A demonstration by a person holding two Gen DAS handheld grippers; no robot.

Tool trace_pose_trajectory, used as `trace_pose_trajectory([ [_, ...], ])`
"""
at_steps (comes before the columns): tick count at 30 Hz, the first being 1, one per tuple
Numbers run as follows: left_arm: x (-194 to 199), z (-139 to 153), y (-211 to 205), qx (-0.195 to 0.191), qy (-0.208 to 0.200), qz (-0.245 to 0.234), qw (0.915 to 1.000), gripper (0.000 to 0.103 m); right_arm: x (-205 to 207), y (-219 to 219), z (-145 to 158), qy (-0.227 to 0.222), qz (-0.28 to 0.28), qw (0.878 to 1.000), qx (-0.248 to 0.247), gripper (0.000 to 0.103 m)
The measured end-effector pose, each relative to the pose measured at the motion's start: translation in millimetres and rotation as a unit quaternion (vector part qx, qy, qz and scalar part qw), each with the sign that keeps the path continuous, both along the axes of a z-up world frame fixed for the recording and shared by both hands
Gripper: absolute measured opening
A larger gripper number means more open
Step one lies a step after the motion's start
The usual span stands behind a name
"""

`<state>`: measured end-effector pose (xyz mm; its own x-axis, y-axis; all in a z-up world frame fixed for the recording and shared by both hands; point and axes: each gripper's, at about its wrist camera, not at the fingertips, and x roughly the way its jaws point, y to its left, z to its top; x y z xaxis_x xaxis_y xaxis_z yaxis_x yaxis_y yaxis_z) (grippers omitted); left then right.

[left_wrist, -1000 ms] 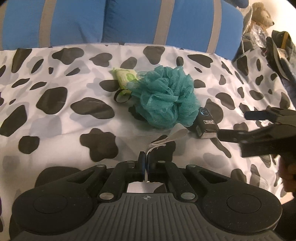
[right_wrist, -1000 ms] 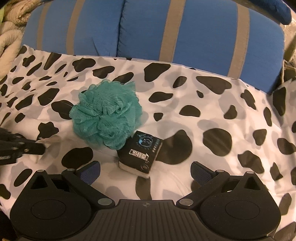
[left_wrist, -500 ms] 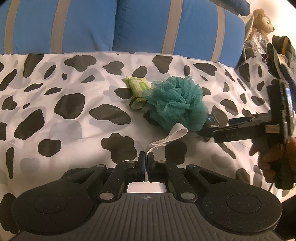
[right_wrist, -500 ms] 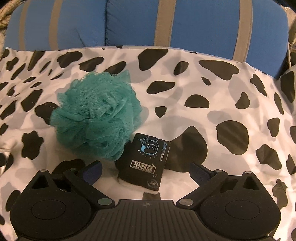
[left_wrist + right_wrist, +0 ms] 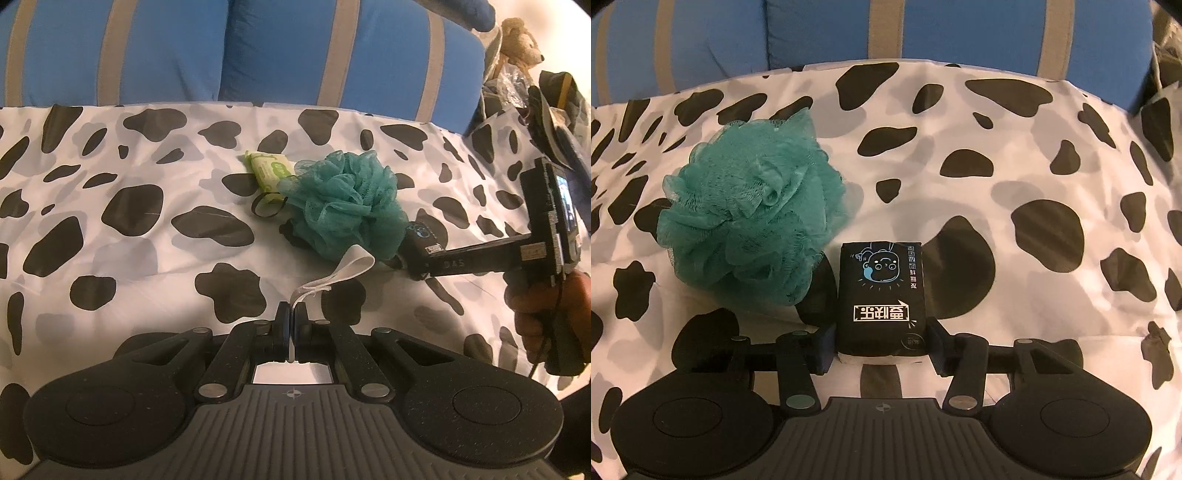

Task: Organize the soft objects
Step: 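Lift the black box with the right tool while the left tool lifts the white strap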

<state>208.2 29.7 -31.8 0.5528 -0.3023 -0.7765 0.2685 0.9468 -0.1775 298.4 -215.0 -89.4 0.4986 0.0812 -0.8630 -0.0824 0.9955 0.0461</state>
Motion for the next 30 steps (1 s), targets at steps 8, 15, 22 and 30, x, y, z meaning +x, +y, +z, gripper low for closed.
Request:
trace_pose_trajectory([
  [8, -4.4, 5.2, -8.5, -0.005, -0.002, -0.001, 1.0000, 0.002, -14.7, -10.3, 13.8, -0.023, 0.013, 1.000, 0.007, 0.051],
  [15, -13.4, 10.1, -15.1, -0.004, 0.003, 0.001, 1.0000, 0.002, -35.1, -18.8, 29.5, -0.038, 0.026, 0.999, 0.007, 0.051],
  [22, -31.8, 18.0, -25.6, 0.007, -0.001, 0.002, 1.0000, 0.002, -61.3, -23.4, 45.0, -0.045, 0.037, 0.998, 0.003, 0.051],
  [30, -57.8, 24.1, -37.8, 0.022, -0.001, -0.001, 0.9998, 0.002, -96.5, -30.0, 60.0, -0.050, 0.053, 0.997, 0.008, 0.051],
])
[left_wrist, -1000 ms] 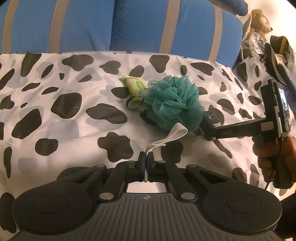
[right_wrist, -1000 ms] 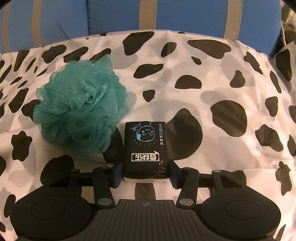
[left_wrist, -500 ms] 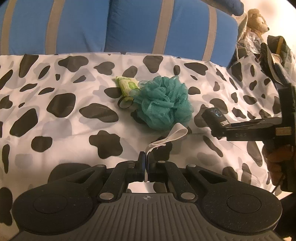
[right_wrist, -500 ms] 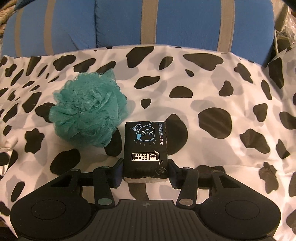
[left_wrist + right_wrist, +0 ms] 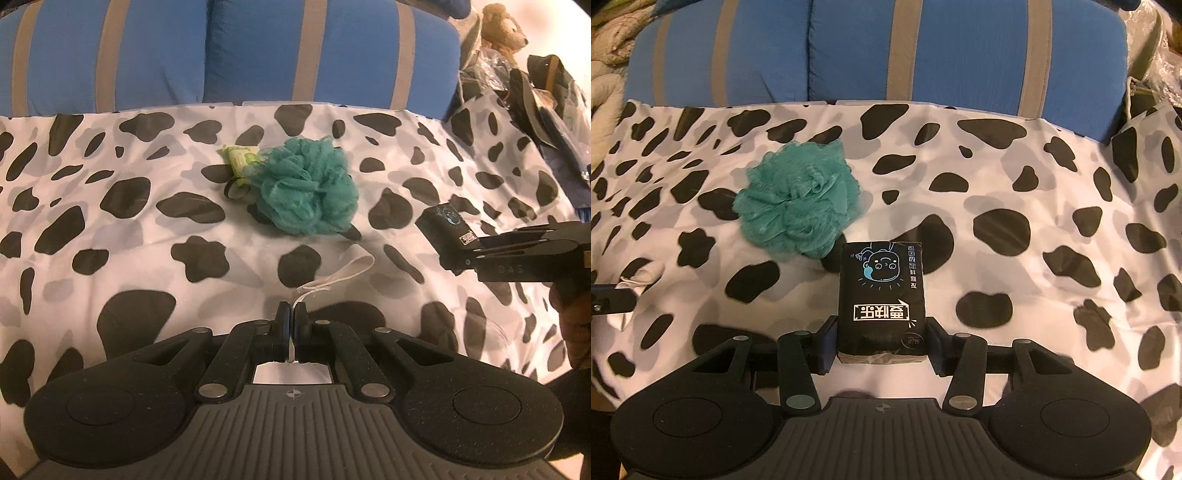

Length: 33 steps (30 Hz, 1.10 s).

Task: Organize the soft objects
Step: 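Lift the black box with the right tool while the left tool lifts the white strap, then carry the black box and white strap into the cardboard box and release both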

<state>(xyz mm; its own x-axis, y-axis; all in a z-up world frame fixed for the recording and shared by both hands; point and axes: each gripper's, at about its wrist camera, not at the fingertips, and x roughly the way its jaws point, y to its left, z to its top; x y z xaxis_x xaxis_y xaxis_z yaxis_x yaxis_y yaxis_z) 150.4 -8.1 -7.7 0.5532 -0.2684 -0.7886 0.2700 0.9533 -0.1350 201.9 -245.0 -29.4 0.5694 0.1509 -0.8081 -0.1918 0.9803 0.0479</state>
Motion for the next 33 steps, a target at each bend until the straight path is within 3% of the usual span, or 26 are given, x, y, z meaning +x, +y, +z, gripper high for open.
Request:
trace_pose_trajectory([
  [17, -55.7, 7.8, -25.8, -0.017, -0.002, -0.021, 0.9996, 0.002, -81.0, -23.2, 30.4, -0.012, 0.012, 0.999, 0.040, 0.051],
  [33, -128.9, 4.1, -35.0, -0.005, 0.034, -0.040, 0.9986, 0.002, -165.7, -10.2, 24.5, 0.038, 0.083, 0.994, 0.054, 0.051],
])
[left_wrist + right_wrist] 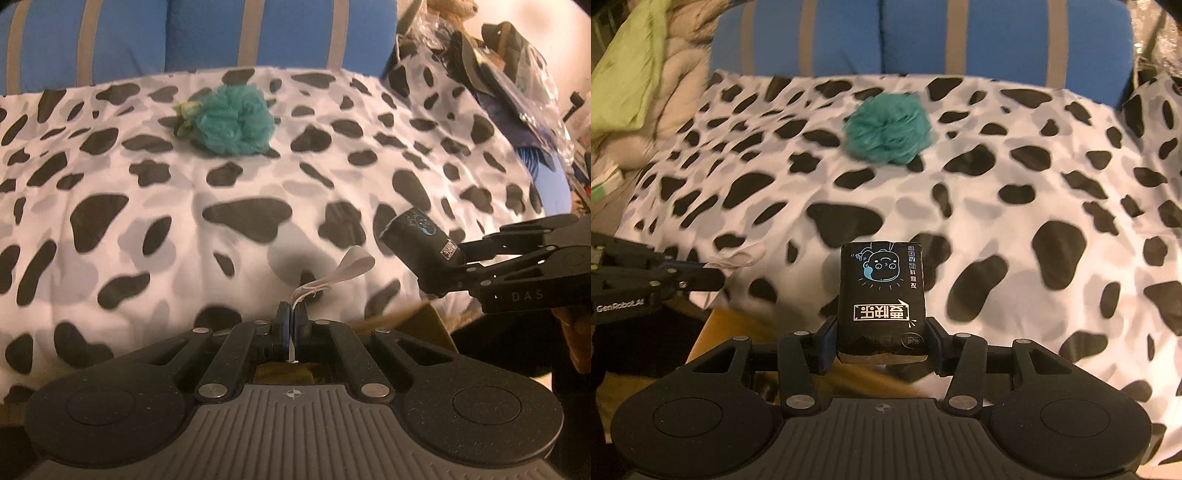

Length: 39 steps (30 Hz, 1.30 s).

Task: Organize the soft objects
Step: 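Carry the black box and white strap into the cardboard box and release both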

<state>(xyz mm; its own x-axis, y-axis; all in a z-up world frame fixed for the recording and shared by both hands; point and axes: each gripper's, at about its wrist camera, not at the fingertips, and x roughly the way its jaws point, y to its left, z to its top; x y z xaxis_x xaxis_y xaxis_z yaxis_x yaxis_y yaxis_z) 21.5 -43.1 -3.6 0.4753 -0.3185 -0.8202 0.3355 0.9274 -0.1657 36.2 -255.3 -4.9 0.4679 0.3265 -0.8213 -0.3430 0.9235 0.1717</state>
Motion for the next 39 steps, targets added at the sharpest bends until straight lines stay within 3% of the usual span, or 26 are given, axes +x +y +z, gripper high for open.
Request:
trace_pose_trajectory([
  [10, -17.0, -11.1, -0.8, 0.021, 0.043, 0.001, 0.9988, 0.002, -30.1, 23.1, -8.2, 0.043, 0.070, 0.997, -0.012, 0.051],
  [22, -14.2, -35.9, -7.2, 0.061, 0.119, -0.026, 0.9907, 0.007, -40.6, 49.2, -34.5, 0.116, 0.147, 0.981, -0.055, 0.053],
  [24, -13.3, -39.1, -8.5, 0.073, 0.125, -0.025, 0.9892, 0.037, -39.3, 50.4, -36.1, 0.119, 0.147, 0.980, -0.059, 0.071],
  [26, -12.7, -38.8, -6.8, 0.075, 0.122, -0.020, 0.9896, 0.049, -39.0, 50.0, -33.6, 0.110, 0.144, 0.982, -0.057, 0.082],
  [29, -10.8, -36.5, -2.5, 0.068, 0.118, -0.006, 0.9906, 0.049, -37.5, 48.6, -30.4, 0.100, 0.138, 0.984, -0.053, 0.093],
  [39, -4.4, -23.9, 3.3, 0.054, 0.075, 0.029, 0.9953, 0.050, -21.7, 43.7, -23.5, 0.066, 0.089, 0.992, -0.053, 0.103],
])
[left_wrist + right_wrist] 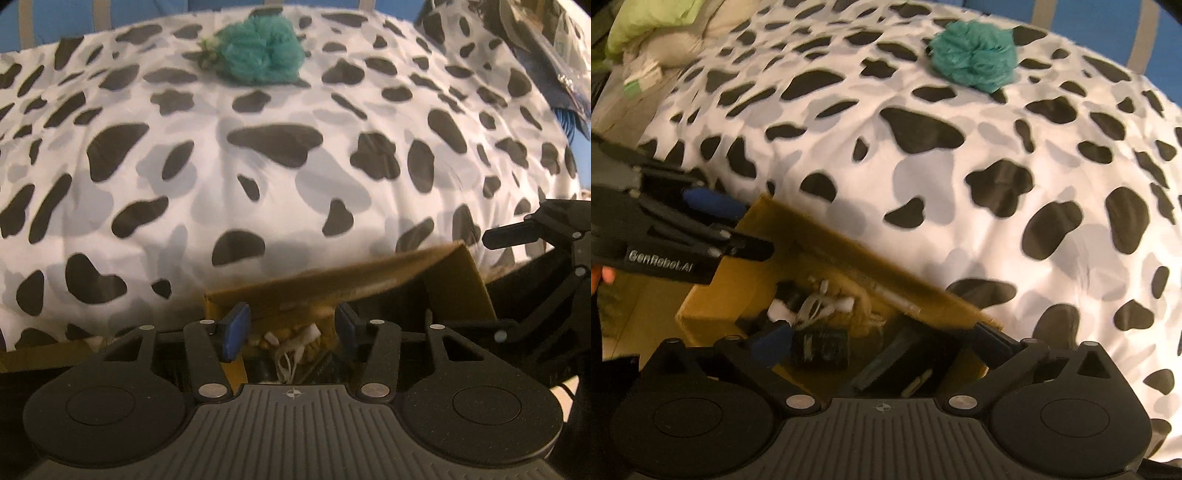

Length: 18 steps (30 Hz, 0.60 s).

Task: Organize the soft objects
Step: 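Carry the black box and white strap into the cardboard box and release both, then move both open tools from the box back over the sheet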

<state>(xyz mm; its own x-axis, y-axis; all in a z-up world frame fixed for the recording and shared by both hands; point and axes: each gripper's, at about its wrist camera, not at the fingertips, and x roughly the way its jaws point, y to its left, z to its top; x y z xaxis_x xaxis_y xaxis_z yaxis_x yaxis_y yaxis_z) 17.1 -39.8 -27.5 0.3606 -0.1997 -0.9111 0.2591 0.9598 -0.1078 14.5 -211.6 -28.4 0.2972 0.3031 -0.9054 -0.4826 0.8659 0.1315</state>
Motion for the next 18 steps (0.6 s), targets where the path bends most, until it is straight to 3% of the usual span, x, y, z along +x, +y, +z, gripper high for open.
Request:
trace_pose_trajectory([
  [6, 3.7, 9.5, 1.0, -0.015, -0.036, 0.003, 0.9992, 0.050, 15.8, -16.8, 8.8, -0.030, -0.059, 0.997, 0.026, 0.103],
  [11, 10.7, 8.8, -2.0, -0.020, -0.042, -0.002, 0.9989, 0.050, 27.2, -32.5, 14.3, -0.054, -0.111, 0.992, 0.037, 0.103],
  [18, 14.2, 9.4, -7.6, -0.012, -0.062, -0.013, 0.9979, 0.050, 36.1, -48.7, 19.1, -0.091, -0.162, 0.982, 0.021, 0.103],
])
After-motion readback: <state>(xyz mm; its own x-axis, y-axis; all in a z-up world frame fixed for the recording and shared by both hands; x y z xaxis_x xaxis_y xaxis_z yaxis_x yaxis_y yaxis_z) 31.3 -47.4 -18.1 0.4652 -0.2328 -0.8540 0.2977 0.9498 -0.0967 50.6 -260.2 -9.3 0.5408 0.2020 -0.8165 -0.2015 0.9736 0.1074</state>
